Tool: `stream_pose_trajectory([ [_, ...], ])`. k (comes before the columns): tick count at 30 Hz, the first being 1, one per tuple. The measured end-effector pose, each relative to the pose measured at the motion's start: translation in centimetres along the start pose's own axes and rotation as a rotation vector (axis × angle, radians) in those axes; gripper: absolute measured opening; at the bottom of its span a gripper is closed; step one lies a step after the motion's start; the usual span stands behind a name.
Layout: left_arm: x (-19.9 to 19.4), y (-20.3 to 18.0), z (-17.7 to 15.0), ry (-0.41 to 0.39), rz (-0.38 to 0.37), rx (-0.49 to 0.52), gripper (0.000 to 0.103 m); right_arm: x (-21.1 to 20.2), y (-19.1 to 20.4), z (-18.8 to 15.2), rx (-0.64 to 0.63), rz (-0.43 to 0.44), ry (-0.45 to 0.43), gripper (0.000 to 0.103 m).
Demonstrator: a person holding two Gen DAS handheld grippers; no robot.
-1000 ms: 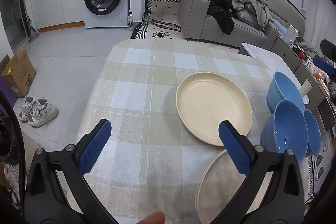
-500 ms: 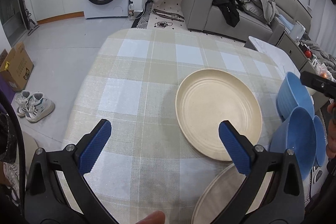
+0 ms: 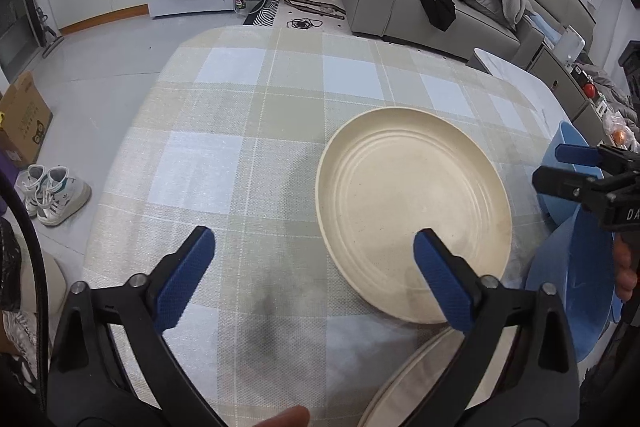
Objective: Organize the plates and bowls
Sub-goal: 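Move both grippers toward the rim of the next cream plate, then close both grippers on the rim of the cream plate, then lift the held cream plate with both grippers over the blue bowls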
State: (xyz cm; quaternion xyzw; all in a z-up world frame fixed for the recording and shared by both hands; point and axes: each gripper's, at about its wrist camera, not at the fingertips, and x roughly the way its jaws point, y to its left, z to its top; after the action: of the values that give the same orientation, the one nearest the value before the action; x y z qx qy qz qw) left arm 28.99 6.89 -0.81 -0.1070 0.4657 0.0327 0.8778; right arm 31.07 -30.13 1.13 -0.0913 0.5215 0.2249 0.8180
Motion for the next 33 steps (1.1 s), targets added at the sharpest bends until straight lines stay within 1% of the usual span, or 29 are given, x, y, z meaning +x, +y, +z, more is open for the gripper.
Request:
stream_pose_trajectory([
  [2,0.4,-0.2,0.1,0.01,-0.006,0.005,0.089,0.6,0.2,0.0,-0.017,0.0,0.017,0.101],
  [5,1.1,-0.4,0.2,0.02,-0.013,0.014,0.085,1.3,0.2,0.1,-0.025,-0.001,0.032,0.1],
  [7,1.4,-0.5,0.2,0.024,-0.018,0.021,0.084,1.8,0.1,0.2,-0.025,0.001,0.045,0.095],
  [8,1.8,-0.6,0.2,0.027,-0.014,0.022,0.084,2.1,0.1,0.2,-0.025,0.001,0.056,0.09],
  [9,1.9,-0.5,0.2,0.029,-0.013,0.02,0.083,2.5,0.1,0.2,-0.028,0.0,0.069,0.083],
  [11,2.4,-0.6,0.2,0.036,-0.016,0.014,0.08,3.3,0.1,0.2,-0.032,0.003,0.095,0.076],
  [13,2.8,-0.5,0.2,0.046,-0.017,0.013,0.078,3.9,0.2,0.1,-0.039,0.004,0.115,0.076],
  [16,3.6,-0.8,0.0,0.06,-0.008,0.023,0.07,4.9,0.4,0.0,-0.053,0.002,0.154,0.076],
  [19,4.2,-1.2,-0.1,0.075,-0.013,0.036,0.064,5.5,0.5,-0.1,-0.056,0.01,0.173,0.071],
  [20,4.4,-1.3,-0.2,0.076,-0.011,0.042,0.062,5.6,0.5,-0.1,-0.058,0.008,0.174,0.069],
  [21,4.5,-1.4,-0.3,0.077,-0.005,0.047,0.061,5.7,0.5,-0.1,-0.061,0.004,0.174,0.064],
  [24,4.9,-1.7,-0.5,0.086,-0.008,0.053,0.054,6.1,0.6,-0.2,-0.066,0.004,0.188,0.055],
  [25,5.1,-1.7,-0.5,0.086,-0.007,0.054,0.05,6.3,0.7,-0.3,-0.074,-0.005,0.194,0.051],
  [26,5.1,-1.8,-0.6,0.086,-0.005,0.053,0.046,6.5,0.8,-0.4,-0.078,-0.009,0.198,0.044],
  [27,5.2,-1.8,-0.7,0.086,-0.006,0.053,0.043,6.6,0.9,-0.5,-0.08,-0.012,0.205,0.039],
  [28,5.2,-1.8,-0.8,0.088,-0.007,0.054,0.036,6.7,0.9,-0.5,-0.083,-0.018,0.208,0.037],
  [29,5.4,-1.9,-0.9,0.092,-0.009,0.06,0.03,6.7,1.0,-0.6,-0.086,-0.02,0.206,0.032],
  [30,5.4,-2.0,-1.0,0.092,-0.013,0.065,0.027,6.7,1.1,-0.6,-0.086,-0.018,0.204,0.028],
  [32,5.4,-2.2,-1.1,0.077,0.01,0.078,0.022,6.7,1.2,-0.7,-0.091,-0.027,0.195,0.023],
  [33,5.4,-2.3,-1.2,0.072,0.017,0.081,0.021,6.7,1.3,-0.8,-0.099,-0.042,0.193,0.02],
])
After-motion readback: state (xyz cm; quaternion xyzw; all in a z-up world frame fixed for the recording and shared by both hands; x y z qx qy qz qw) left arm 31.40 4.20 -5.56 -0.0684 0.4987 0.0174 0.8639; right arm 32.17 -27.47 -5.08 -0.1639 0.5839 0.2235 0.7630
